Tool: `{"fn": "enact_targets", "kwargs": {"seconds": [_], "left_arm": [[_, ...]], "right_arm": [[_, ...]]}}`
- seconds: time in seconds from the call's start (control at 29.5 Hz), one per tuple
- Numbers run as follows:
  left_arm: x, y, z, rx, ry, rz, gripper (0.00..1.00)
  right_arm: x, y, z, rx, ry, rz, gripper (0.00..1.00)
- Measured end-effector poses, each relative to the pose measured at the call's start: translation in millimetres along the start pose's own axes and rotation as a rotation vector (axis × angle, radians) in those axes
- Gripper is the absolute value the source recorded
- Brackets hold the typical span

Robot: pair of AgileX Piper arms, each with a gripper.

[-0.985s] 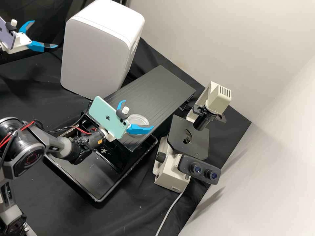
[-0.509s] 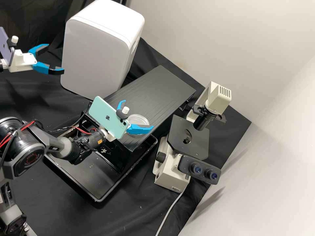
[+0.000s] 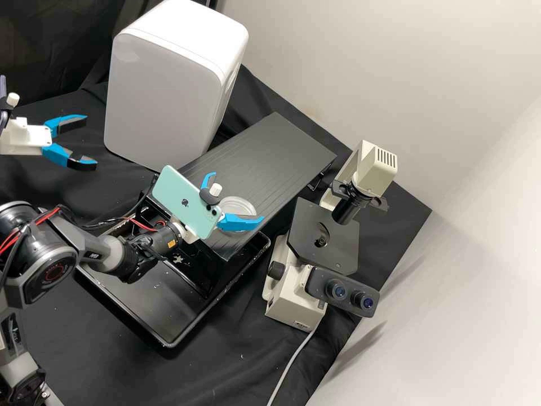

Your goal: Remove the lid from the petri dish

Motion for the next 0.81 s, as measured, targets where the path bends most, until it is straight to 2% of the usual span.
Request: {"fn": "enact_targets", "kwargs": {"seconds": [0.24, 0.31, 0.48, 0.51, 0.81], "left_arm": [[-1.2, -10.5, 14.6, 0.004, -0.059, -0.044, 1.0], [-0.3, -15.8, 17.9, 0.021, -0.075, -0.066, 1.0], [0.1, -21.2, 23.0, 0.052, -0.111, -0.092, 1.0], [0.2, -21.6, 23.1, 0.057, -0.112, -0.093, 1.0], [0.4, -22.7, 23.0, 0.057, -0.112, -0.097, 1.0]], "right_arm": [[0.0, 0.0, 0.0, 0.0, 0.0, 0.0, 1.0], [0.0, 0.0, 0.0, 0.0, 0.0, 0.0, 1.0], [0.0, 0.0, 0.0, 0.0, 0.0, 0.0, 1.0], [0.0, 0.0, 0.0, 0.0, 0.0, 0.0, 1.0], [0.0, 0.0, 0.0, 0.0, 0.0, 0.0, 1.0]]}}
